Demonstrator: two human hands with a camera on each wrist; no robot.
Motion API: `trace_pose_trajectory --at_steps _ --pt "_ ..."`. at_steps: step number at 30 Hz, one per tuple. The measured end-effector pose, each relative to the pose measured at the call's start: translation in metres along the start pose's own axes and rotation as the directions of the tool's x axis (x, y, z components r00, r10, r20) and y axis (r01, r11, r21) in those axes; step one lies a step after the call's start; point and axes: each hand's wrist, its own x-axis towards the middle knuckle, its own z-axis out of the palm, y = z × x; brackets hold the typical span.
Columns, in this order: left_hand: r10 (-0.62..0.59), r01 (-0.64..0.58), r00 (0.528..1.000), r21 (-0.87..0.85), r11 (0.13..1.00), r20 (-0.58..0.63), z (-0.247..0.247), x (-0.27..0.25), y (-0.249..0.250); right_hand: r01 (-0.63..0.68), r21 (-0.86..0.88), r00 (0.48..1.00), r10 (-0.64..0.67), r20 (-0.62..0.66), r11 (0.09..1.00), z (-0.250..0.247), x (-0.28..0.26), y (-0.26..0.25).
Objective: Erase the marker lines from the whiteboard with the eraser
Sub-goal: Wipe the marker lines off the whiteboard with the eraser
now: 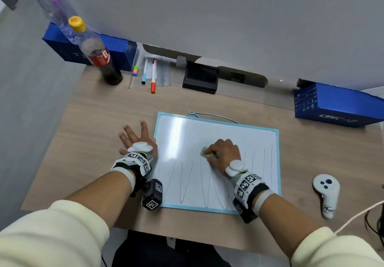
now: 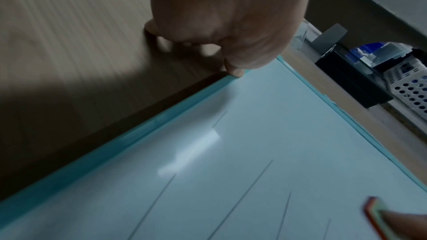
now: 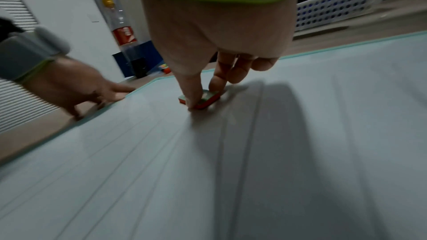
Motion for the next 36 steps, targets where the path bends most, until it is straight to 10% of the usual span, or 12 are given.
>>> trace_pose_trajectory --at_steps 4,11,18,27,32,36 --pt "-0.009 0.008 1.0 -0.017 1.0 -0.02 0.003 0.0 0.001 -0.189 0.012 0.971 0.188 -0.15 0.982 -0.023 0.019 0.032" --pt "-0.024 0.022 0.999 -0.043 0.999 -0.046 0.006 -0.001 0.003 -0.018 0.014 1.0 0.018 0.008 1.0 0.005 -0.005 0.009" --pt "-0.051 0.046 0.996 -0.08 0.996 -0.068 0.009 -0.001 0.007 -0.226 0.036 0.963 0.229 -0.139 0.973 -0.025 0.004 0.043" --pt "-0.094 0.067 0.989 -0.21 0.975 -0.118 0.006 -0.001 0.016 -0.116 -0.036 0.993 0.114 -0.031 0.993 -0.016 -0.023 0.041" --pt "-0.038 0.048 0.994 -0.095 0.994 0.098 -0.009 -0.003 0.022 -0.333 0.056 0.916 0.337 -0.216 0.941 -0.032 -0.017 0.071" --pt "0.066 -0.047 0.977 -0.097 0.994 0.204 -0.012 -0.01 0.037 -0.204 0.061 0.971 0.21 -0.115 0.977 -0.011 -0.02 0.047"
